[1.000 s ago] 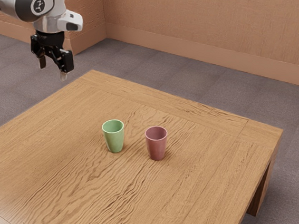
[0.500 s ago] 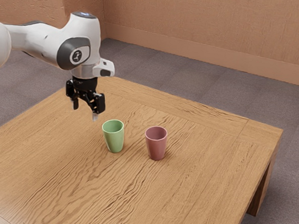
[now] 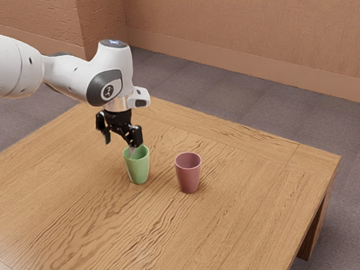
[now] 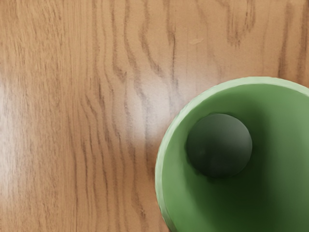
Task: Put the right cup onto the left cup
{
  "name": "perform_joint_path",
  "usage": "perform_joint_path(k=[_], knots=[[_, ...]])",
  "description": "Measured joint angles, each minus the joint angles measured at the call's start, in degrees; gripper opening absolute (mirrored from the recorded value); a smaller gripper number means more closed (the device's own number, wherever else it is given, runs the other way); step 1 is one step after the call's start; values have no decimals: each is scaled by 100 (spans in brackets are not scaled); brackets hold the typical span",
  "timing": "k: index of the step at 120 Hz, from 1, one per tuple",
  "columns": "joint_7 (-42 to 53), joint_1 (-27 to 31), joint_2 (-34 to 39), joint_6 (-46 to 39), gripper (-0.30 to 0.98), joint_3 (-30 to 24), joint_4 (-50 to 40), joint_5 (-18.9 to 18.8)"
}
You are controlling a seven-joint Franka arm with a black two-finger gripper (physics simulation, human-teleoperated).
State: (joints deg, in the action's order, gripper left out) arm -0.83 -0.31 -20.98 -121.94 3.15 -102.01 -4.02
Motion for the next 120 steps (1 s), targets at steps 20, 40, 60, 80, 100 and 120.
perform_joint_path(k=[20, 40, 60, 80, 100, 120], knots=[[-49, 86, -271, -130, 69, 10, 339, 19], [-81, 137, -526, -188, 69, 10, 615, 53], [-105, 145, -688, -288, 69, 10, 631, 125], [-124, 142, -771, -350, 69, 10, 596, 253], [-139, 122, -774, -376, 49, 11, 593, 272], [-151, 104, -772, -385, 13, 10, 556, 278]])
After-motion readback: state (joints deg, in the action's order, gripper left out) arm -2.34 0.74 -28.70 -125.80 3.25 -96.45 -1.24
